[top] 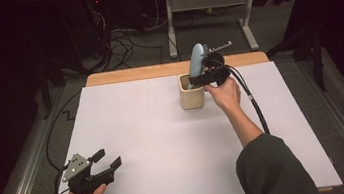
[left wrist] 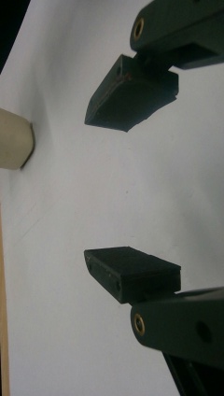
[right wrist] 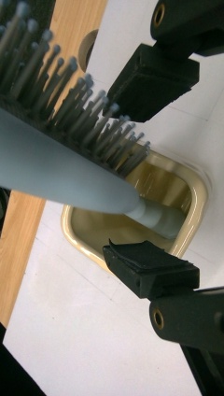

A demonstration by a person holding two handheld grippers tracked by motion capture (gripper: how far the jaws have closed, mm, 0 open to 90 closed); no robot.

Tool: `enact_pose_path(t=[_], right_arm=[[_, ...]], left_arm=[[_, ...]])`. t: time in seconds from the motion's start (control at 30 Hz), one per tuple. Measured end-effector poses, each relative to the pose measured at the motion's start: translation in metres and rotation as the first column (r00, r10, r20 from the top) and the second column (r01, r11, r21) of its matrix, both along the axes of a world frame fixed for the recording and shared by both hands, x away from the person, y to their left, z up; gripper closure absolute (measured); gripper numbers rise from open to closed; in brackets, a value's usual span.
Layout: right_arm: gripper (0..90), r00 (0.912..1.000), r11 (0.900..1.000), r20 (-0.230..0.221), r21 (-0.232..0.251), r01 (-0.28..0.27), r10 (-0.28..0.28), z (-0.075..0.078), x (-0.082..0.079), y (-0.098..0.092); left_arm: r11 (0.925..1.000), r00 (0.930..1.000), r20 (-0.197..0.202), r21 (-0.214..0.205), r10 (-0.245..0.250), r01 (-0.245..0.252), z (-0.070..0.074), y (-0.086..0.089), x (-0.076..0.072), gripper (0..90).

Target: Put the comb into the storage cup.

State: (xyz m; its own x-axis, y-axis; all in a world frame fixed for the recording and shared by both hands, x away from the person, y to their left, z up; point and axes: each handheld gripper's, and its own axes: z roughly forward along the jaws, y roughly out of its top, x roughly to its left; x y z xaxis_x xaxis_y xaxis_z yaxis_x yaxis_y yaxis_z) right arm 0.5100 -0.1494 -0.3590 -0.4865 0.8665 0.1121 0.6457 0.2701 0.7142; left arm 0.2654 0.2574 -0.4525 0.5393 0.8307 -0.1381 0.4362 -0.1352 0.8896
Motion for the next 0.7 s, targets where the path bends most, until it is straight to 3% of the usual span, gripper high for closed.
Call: enact_pose_path(t=[0.7], right_arm=[[27.9, 0.9994, 0.9993, 0.030, -0.036, -0.013, 0.014, 0.0073, -0.0081, -0.0033]], left_arm=[[1.0000, 1.0000, -0.007, 0.004, -0.003, 0.003, 0.0000, -0.0001, 0.0001, 31.6]])
